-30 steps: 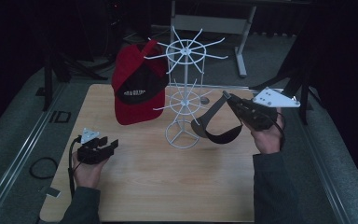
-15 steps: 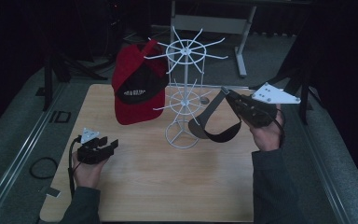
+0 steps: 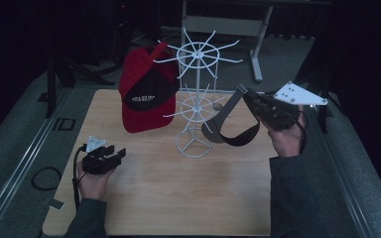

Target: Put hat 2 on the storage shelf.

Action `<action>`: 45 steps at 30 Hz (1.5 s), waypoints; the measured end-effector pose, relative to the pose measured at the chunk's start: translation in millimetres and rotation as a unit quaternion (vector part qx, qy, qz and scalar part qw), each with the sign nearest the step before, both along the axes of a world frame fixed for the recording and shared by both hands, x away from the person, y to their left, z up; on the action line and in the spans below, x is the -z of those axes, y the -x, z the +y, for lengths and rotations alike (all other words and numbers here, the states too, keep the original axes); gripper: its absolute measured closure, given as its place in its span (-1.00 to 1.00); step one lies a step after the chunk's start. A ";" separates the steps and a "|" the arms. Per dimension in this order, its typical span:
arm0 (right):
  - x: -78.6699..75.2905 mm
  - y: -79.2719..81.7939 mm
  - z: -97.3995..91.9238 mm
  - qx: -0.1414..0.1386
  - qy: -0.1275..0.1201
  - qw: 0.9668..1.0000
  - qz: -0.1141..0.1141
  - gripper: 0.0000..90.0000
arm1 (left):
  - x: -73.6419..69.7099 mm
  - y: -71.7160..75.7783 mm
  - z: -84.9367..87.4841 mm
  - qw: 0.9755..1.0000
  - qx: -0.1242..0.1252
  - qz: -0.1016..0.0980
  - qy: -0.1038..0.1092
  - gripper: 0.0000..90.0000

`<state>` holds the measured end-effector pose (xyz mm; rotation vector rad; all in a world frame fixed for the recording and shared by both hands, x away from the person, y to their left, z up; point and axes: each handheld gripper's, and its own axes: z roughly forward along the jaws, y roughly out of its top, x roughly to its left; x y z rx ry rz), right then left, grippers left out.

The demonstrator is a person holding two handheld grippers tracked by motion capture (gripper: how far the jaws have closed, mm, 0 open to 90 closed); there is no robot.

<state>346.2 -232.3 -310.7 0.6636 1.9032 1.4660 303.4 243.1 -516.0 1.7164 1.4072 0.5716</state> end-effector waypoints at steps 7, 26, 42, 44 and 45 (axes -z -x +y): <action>-6.3 0.2 0.2 0.000 -0.002 1.000 -0.004 0.95 | 0.0 -0.1 -0.1 1.000 0.000 0.000 0.000 0.13; -18.3 1.2 2.4 -0.004 -0.016 1.000 -0.013 0.95 | 0.4 -0.5 -0.6 1.000 0.001 0.001 0.000 0.13; -28.3 2.9 3.3 -0.004 -0.025 0.999 -0.021 0.95 | 0.3 -0.6 -1.2 1.000 0.003 0.001 0.002 0.13; -29.4 3.1 3.6 -0.005 -0.027 0.999 -0.023 0.95 | 0.4 -0.6 -1.7 1.000 0.004 0.001 0.002 0.13; -29.8 3.2 3.7 -0.006 -0.028 0.999 -0.023 0.95 | 0.3 -0.6 -1.9 1.000 0.005 0.002 0.002 0.13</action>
